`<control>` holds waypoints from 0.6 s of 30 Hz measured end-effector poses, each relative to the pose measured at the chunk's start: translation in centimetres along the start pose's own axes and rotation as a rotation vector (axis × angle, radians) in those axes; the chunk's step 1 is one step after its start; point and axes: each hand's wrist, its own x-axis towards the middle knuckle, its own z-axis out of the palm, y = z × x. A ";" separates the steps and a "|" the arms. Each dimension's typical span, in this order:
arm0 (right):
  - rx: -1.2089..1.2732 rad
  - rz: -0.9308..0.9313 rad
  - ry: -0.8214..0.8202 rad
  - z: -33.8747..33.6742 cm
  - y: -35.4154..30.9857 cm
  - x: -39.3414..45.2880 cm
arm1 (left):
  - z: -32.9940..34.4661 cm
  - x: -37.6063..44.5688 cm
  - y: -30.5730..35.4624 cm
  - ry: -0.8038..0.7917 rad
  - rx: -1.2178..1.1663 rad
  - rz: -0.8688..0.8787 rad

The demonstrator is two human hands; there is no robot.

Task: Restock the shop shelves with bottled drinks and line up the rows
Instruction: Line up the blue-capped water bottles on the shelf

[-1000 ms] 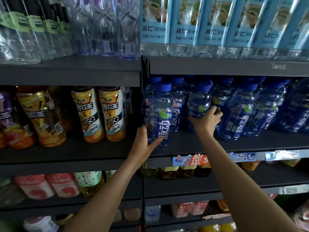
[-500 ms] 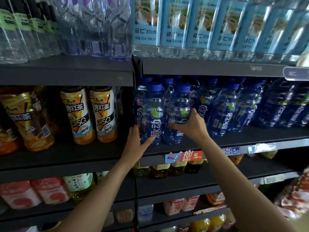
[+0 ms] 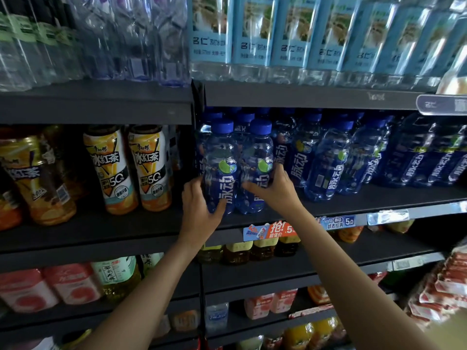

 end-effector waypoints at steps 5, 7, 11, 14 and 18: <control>0.328 0.029 0.053 -1.9 2.5 -0.3 | 0.6 0.7 5.7 0.391 -0.024 0.153; 0.245 -0.063 0.211 -3.3 3.6 -0.1 | 1.5 0.8 8.0 0.482 -0.018 0.256; 0.014 -0.136 0.612 -7.5 6.9 1.1 | 6.3 0.2 12.2 0.334 -0.049 0.394; -0.060 0.047 0.489 -10.5 10.3 3.6 | 12.0 0.5 13.6 0.116 0.017 0.303; -0.140 0.088 0.033 -11.7 13.0 5.4 | 17.4 2.7 13.2 -0.023 0.088 0.026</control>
